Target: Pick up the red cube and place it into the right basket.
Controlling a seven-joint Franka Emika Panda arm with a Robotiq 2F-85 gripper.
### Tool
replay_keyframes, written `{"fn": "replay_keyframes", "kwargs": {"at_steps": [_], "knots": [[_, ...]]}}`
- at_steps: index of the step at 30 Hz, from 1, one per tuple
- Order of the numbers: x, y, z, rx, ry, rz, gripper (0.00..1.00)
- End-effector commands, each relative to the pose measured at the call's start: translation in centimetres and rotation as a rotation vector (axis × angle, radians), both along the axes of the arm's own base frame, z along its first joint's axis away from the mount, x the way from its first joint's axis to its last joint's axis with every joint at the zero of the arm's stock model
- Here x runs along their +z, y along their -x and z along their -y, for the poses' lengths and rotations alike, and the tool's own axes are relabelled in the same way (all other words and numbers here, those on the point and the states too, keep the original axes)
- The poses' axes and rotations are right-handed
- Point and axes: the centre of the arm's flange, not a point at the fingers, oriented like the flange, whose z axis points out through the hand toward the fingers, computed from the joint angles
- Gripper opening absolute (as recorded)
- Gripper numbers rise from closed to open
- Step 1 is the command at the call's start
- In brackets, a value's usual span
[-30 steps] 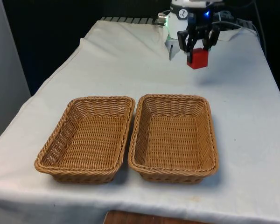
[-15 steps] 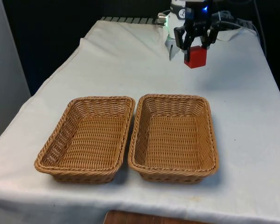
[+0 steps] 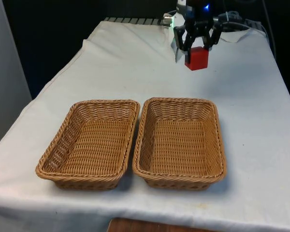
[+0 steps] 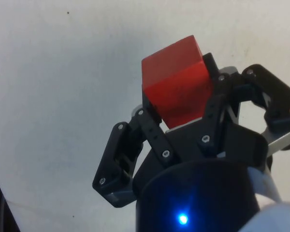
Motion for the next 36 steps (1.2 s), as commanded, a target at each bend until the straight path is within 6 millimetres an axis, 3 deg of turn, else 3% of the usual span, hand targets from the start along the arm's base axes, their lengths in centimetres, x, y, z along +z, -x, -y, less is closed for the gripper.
{"fn": "replay_keyframes", "kwargs": {"at_steps": [1,19,36], "knots": [[0.0,0.0,0.0,0.0,0.0,0.0,0.03],[0.2,-1.7,1.5,-0.067,0.008,0.011,0.03],[0.5,-3.9,4.1,-0.128,0.024,0.012,0.03]]}}
